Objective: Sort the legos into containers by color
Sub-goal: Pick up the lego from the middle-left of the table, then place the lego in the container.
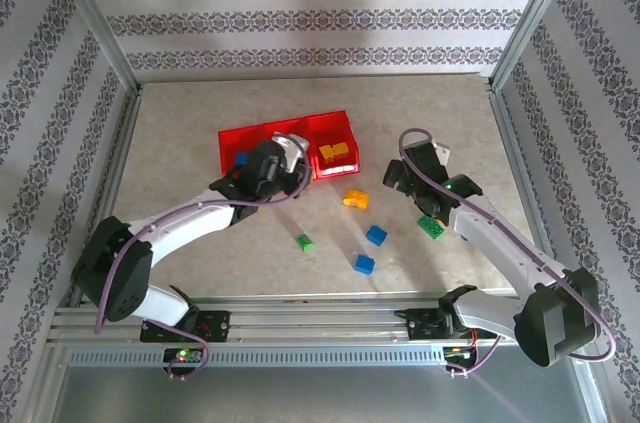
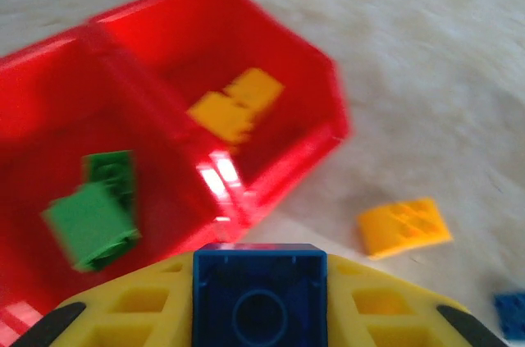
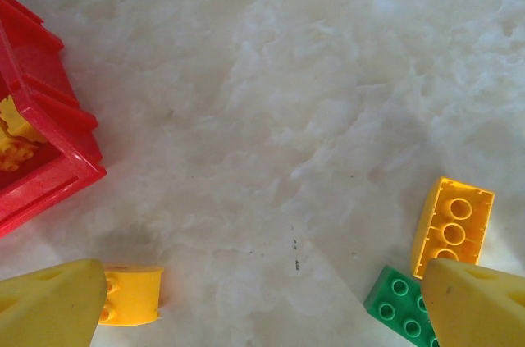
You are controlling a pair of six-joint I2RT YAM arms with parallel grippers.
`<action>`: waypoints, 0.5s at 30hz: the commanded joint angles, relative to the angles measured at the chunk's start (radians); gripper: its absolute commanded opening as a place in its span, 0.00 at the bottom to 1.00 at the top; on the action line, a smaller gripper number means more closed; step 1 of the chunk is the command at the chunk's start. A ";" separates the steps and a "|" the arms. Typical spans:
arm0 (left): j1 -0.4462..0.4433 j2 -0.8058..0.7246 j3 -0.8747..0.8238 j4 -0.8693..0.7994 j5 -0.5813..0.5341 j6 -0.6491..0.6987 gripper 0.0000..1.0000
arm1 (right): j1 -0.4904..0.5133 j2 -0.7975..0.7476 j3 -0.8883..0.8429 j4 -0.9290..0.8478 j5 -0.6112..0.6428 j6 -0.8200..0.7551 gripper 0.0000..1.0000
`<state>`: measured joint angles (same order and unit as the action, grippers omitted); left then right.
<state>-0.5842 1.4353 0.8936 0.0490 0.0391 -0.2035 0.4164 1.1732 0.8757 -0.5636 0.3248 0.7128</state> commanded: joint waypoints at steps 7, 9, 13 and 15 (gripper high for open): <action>0.161 -0.032 0.080 -0.252 -0.145 -0.166 0.24 | 0.086 0.040 -0.010 -0.021 0.034 0.047 0.98; 0.193 -0.018 0.100 -0.282 -0.145 -0.181 0.24 | 0.104 0.046 -0.013 -0.031 0.045 0.057 0.98; 0.246 0.025 0.135 -0.327 -0.153 -0.199 0.24 | 0.136 0.061 -0.019 -0.045 0.042 0.077 0.98; 0.266 0.053 0.156 -0.339 -0.157 -0.203 0.24 | 0.150 0.071 -0.020 -0.050 0.034 0.080 0.98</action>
<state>-0.3431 1.4532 1.0142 -0.2104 -0.0921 -0.3725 0.5503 1.2266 0.8700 -0.5812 0.3367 0.7631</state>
